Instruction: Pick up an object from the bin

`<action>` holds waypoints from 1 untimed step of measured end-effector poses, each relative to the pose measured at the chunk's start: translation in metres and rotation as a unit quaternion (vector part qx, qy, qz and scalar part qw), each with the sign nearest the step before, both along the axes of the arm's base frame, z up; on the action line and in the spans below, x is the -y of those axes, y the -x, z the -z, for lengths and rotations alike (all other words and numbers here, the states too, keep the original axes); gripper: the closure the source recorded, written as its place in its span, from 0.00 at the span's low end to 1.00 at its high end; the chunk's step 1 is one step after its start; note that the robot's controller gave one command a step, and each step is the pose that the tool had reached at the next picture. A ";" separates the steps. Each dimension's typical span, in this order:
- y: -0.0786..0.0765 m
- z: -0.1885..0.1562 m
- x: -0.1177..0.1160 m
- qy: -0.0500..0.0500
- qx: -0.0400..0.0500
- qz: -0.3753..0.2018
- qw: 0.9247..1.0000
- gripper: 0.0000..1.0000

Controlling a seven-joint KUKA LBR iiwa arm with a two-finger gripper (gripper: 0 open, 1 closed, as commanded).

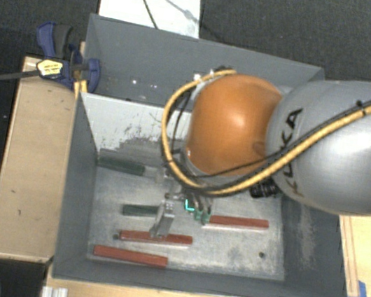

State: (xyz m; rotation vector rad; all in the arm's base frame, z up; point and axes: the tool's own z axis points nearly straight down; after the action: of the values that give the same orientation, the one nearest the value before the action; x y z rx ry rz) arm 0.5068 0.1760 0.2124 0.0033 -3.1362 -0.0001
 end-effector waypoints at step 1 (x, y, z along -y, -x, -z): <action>0.020 0.144 0.025 -0.001 0.003 -0.064 0.998 0.00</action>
Offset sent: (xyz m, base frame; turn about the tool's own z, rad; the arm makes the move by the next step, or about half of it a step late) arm -0.0204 -0.0248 -0.1424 -0.1306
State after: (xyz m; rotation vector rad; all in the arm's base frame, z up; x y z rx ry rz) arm 0.4864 0.1510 0.0680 0.2057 -3.1357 -0.0018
